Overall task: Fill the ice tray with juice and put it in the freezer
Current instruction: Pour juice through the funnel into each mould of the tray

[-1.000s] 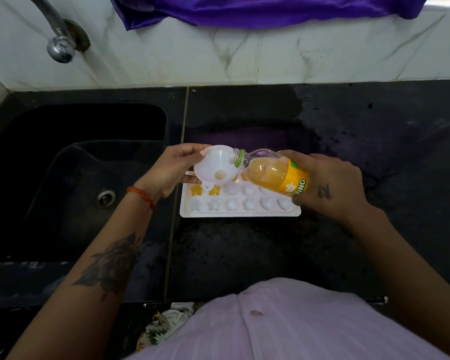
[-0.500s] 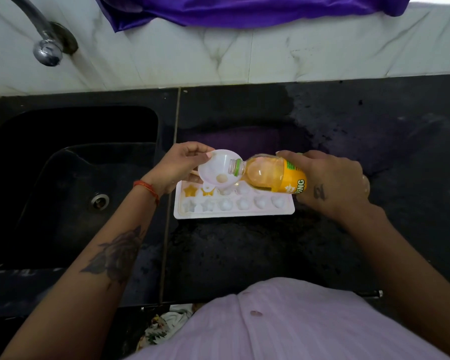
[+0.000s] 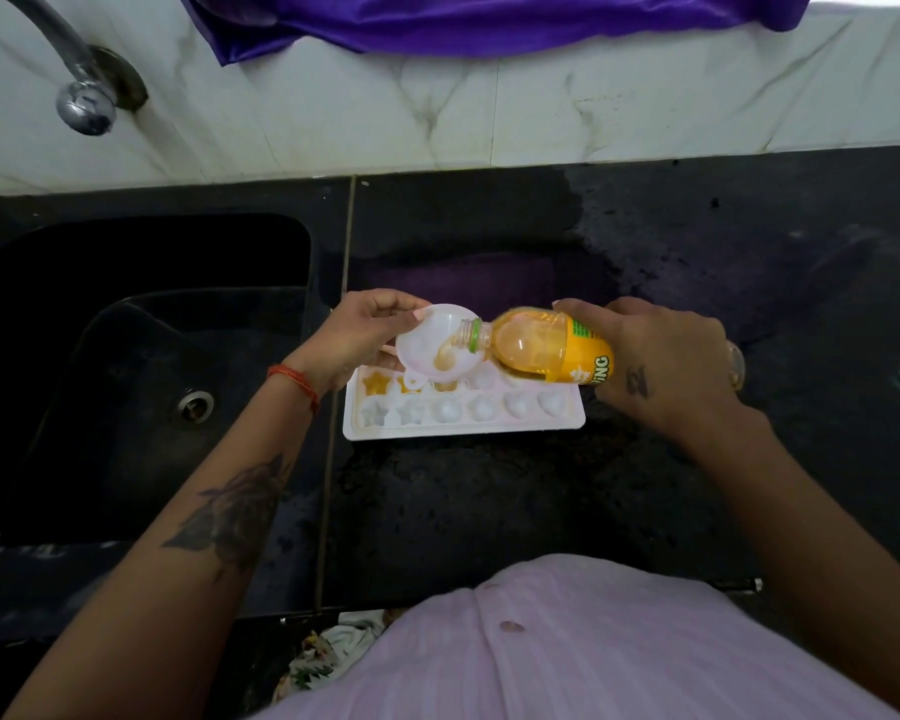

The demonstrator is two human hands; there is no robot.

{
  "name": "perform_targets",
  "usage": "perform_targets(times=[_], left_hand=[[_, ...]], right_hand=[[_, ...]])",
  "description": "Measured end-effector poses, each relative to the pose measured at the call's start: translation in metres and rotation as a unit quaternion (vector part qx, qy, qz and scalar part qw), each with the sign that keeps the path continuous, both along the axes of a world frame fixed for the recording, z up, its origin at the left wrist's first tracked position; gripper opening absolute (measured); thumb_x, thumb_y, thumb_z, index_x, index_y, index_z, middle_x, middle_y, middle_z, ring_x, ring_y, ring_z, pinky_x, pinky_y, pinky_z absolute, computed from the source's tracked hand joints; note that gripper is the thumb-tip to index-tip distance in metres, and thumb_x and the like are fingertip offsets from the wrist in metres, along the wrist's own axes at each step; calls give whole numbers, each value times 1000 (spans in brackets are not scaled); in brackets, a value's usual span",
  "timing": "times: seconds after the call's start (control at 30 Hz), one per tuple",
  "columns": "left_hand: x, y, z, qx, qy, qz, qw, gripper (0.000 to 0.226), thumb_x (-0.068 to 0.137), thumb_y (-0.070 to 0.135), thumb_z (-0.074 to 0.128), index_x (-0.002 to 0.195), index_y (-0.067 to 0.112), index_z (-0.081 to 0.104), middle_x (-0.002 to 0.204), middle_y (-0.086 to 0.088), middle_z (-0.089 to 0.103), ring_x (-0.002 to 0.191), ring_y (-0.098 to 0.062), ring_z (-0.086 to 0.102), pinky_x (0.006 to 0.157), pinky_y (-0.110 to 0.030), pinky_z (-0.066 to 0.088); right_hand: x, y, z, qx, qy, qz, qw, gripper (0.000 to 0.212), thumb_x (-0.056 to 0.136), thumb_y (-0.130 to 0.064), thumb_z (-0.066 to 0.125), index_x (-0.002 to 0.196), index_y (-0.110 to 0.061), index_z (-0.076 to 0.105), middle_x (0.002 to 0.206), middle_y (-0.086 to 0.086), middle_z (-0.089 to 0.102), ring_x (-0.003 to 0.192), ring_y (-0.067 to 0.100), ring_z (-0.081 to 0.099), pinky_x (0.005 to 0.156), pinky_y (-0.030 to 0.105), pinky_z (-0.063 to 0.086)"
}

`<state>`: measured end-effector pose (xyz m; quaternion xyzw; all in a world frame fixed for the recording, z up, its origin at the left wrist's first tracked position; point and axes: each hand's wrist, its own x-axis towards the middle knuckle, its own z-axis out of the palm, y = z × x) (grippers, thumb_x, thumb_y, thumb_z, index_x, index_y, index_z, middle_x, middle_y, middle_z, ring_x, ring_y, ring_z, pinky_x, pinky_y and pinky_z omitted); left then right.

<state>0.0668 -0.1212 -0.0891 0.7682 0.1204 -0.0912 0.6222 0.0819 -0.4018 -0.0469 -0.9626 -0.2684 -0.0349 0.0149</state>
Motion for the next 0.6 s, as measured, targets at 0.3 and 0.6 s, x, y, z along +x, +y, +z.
perform_targets(times=[0.3,0.6], left_hand=[[1,0,5,-18,-17,12,1000,10,88,21,63,92,25,71,87,4,71,71,-4,70,53,-18,53],[7,-10,10,-27,-12,-9,1000,16,85,9,66,95,22,68,86,6,72,70,-6,69,51,-19,54]], right_hand=[[0,-1,-2,59,44,-24,997,75,66,-46,72,133,-46,38,98,-3,62,89,26,60,64,29,37],[-5,-17,0,70,42,-55,995,78,63,-48,72,134,-44,39,101,0,65,90,28,62,70,35,47]])
